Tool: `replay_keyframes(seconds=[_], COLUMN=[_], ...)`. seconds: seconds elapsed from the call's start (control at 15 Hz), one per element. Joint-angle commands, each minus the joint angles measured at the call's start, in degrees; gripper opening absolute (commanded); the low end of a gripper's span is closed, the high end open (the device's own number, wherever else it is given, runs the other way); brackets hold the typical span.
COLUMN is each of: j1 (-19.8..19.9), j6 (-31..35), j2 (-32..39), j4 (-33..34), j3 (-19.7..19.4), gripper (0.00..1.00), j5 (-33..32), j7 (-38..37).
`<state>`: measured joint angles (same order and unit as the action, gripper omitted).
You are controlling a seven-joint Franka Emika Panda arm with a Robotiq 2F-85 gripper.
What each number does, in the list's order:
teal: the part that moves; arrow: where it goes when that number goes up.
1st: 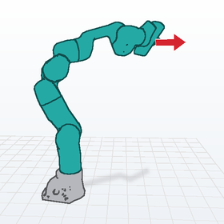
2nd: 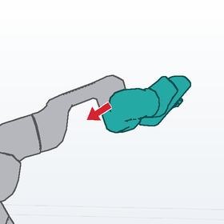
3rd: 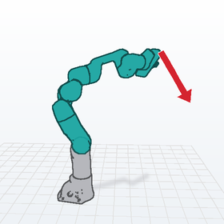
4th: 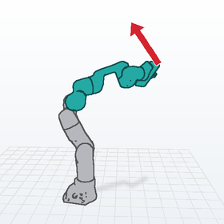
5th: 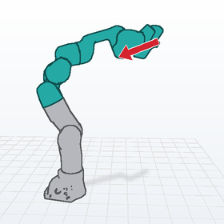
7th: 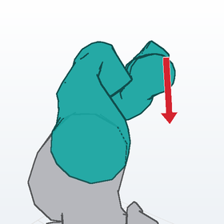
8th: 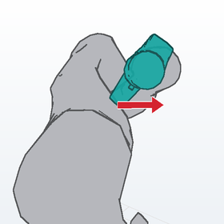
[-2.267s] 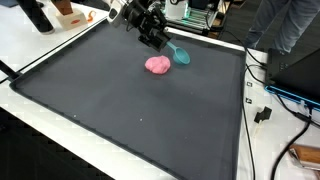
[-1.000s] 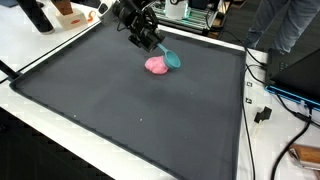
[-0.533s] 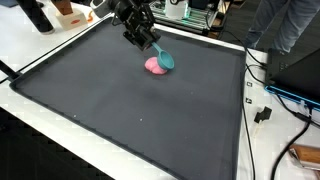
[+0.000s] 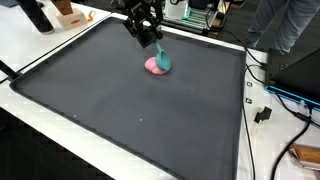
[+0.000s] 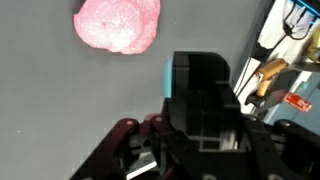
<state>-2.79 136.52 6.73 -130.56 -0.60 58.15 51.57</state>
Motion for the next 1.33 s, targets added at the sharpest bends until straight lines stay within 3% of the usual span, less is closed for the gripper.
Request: replay_keyframes(seconds=[0.0,0.2,0.33,0.4,0.53,0.8,0.87,1.13,1.27], j1=[-3.5,-5.0,-4.7,-3.2,-3.6,-3.5,-3.5,-5.0,-5.5], j6=[7.5,11.2,10.1,9.7,9.7,9.7,9.7,10.5,9.2], j2=[-3.2,-3.4,-3.6,-1.9,-2.2,-2.2,-2.2,-6.1,-7.2], j4=[-3.4,-4.4,-3.7,-2.2,-2.2,-2.2,-2.2,-3.4,-2.9], j3=[1.2,2.8,4.2,5.0,5.5,5.5,5.5,5.7,5.8], gripper=[0.25,0.25,0.25,0.5,0.5,0.5,0.25,0.25,0.25], j5=[-14.1,-28.8,-37.2,-31.7,-35.4,-35.8,-35.8,-48.0,-58.0], j7=[-13.9,-26.3,-33.6,-28.5,-32.2,-32.5,-32.5,-42.7,-51.2])
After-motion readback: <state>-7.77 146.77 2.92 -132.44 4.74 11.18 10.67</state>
